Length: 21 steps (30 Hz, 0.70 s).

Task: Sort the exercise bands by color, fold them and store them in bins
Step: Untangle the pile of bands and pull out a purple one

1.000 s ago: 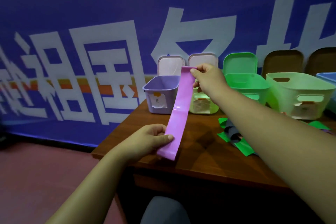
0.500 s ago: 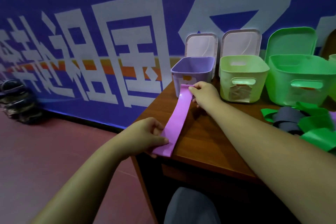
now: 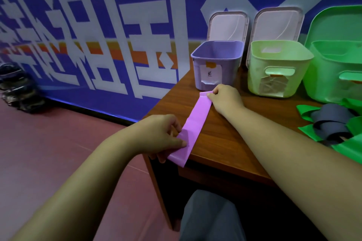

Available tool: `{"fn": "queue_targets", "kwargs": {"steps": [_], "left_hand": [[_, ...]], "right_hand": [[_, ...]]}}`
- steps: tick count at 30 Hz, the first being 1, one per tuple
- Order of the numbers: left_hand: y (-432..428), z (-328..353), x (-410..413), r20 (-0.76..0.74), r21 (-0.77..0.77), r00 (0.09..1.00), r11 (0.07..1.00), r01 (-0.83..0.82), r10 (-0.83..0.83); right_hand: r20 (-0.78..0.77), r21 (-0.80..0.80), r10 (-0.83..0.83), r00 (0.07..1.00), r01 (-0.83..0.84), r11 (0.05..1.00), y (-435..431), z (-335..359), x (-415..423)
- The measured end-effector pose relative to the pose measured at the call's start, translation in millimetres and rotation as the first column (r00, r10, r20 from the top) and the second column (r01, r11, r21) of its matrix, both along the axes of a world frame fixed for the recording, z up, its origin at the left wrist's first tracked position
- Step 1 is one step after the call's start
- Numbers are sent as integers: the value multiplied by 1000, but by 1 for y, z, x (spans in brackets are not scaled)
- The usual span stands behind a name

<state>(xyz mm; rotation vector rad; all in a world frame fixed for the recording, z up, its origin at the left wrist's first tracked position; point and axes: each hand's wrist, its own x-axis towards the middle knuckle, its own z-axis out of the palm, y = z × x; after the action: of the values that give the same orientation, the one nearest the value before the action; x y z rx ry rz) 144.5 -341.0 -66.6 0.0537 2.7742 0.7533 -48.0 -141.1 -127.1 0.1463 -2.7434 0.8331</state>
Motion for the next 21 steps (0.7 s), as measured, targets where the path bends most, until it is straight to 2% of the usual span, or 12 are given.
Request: {"fn": "queue_targets", "kwargs": {"steps": [3,6,11,15,18,21], "left_hand": [[0,1,-1,-17,-67,1000,998,9,-10],[2,5,-1,-43,-199,999,980,9,-18],[31,17,-8,-115,-435,989,900,36,-95],[73,24,-18,-194,-565,976,824,-31,-96],[106,33,-21,-73,-662,997,747,-57,11],[129,42,-24,22,-691,993,719,-68,115]], "right_hand": [[4,12,-6,1000,6,1000,1,4,5],[23,50,40,999,-42,998,11,10,15],[69,165,176,982,-186,969,58,31,45],[26,164,195,980,-197,967,110,56,75],[-20,157,189,982,-183,970,153,69,95],[-22,155,169,985,-164,974,194,76,113]]}}
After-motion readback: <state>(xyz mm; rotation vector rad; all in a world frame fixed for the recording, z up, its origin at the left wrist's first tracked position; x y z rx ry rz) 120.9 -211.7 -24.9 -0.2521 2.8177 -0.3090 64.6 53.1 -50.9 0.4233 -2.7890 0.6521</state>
